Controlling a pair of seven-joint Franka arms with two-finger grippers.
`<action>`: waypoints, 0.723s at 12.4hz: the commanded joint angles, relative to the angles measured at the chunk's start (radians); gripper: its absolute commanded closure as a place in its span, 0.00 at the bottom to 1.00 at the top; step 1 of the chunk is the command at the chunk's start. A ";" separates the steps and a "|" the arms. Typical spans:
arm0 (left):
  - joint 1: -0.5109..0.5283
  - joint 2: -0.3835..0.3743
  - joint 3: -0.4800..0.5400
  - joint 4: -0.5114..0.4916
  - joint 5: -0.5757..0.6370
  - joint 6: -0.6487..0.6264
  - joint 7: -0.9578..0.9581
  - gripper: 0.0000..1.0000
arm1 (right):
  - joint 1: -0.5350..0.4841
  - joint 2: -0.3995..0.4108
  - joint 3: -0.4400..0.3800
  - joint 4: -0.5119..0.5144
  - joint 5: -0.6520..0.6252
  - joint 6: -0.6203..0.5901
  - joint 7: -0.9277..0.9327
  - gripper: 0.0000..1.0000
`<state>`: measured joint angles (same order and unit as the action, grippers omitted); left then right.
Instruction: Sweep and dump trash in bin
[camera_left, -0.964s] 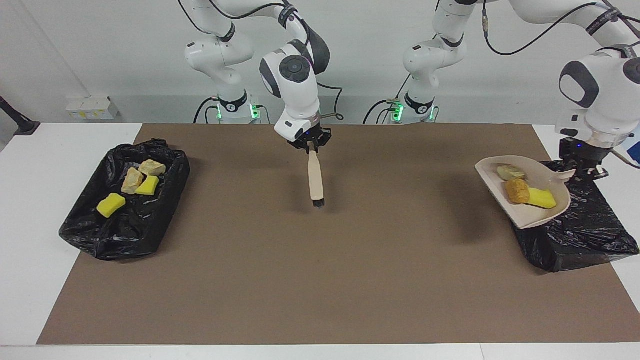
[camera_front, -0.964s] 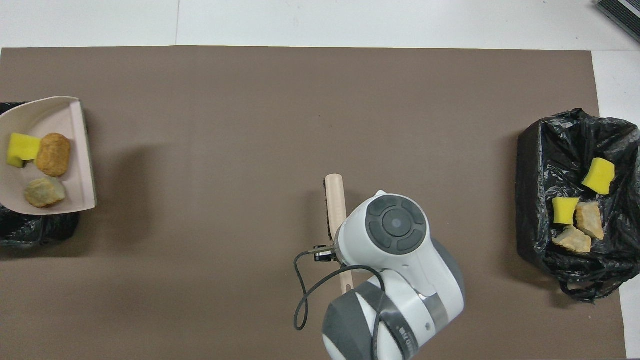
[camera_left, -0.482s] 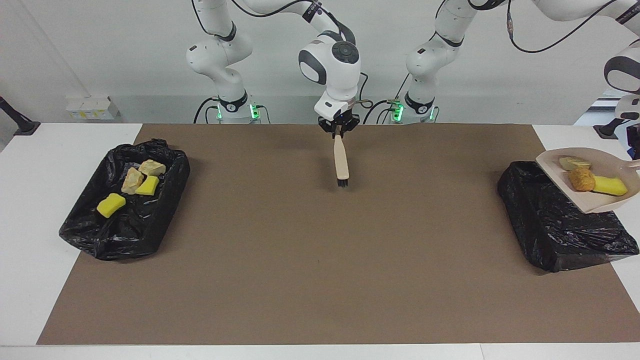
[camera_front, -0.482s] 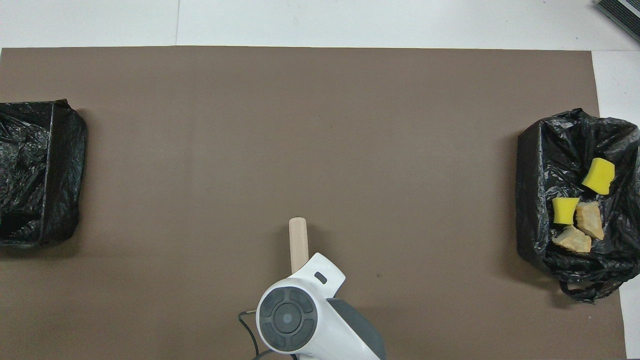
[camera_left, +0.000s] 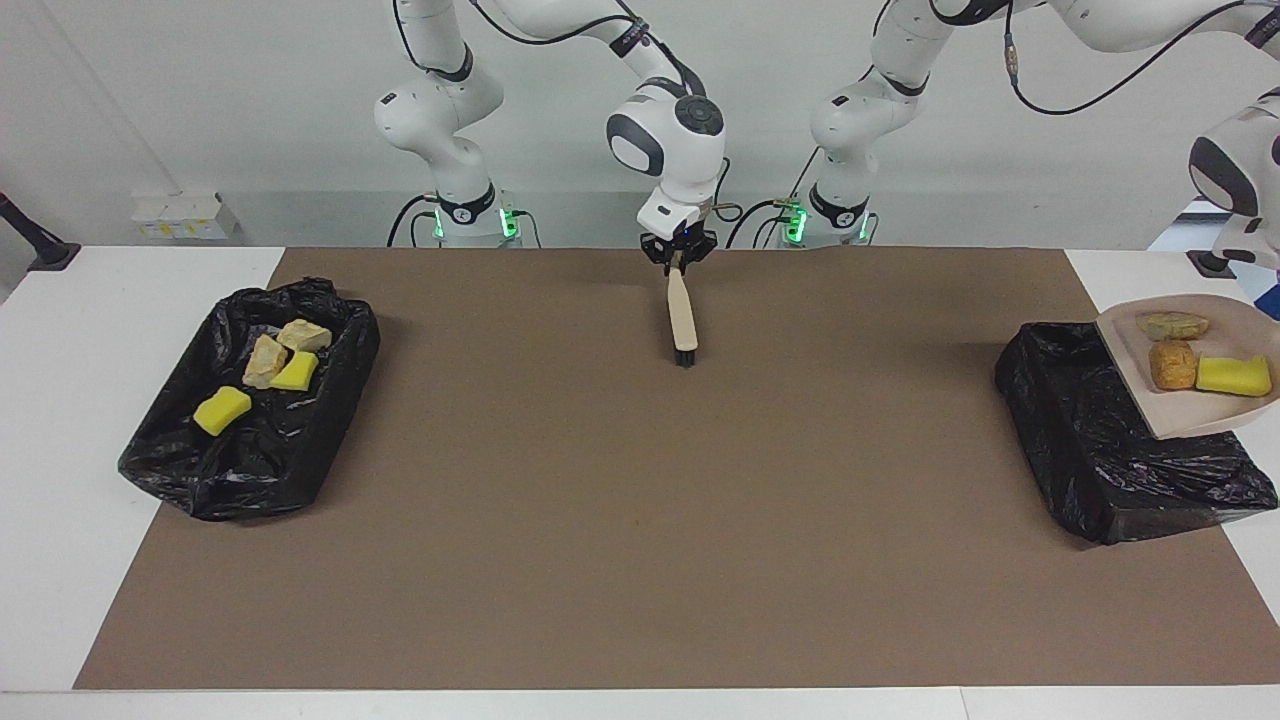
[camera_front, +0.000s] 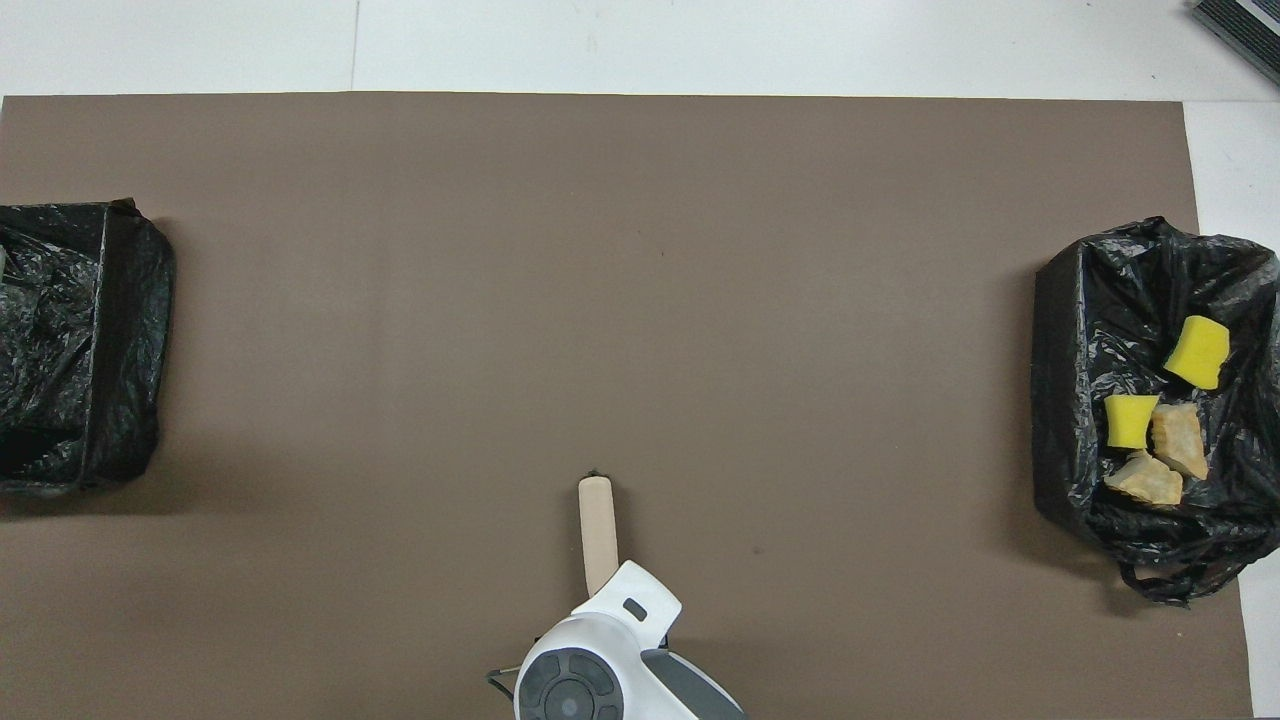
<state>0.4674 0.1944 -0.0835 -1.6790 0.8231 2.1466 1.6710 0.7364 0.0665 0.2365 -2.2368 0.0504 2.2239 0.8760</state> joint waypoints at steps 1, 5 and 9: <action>-0.038 -0.010 0.010 0.010 0.100 -0.072 -0.155 1.00 | 0.009 -0.030 0.001 -0.041 -0.026 0.034 0.073 0.94; -0.050 -0.026 0.010 0.010 0.192 -0.128 -0.189 1.00 | -0.015 -0.019 -0.002 0.009 -0.026 0.005 0.055 0.00; -0.052 -0.058 0.008 0.010 0.284 -0.189 -0.194 1.00 | -0.167 -0.045 0.000 0.118 -0.021 -0.154 -0.107 0.00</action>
<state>0.4324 0.1610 -0.0824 -1.6685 1.0581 1.9995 1.4949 0.6476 0.0413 0.2294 -2.1626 0.0444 2.1389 0.8490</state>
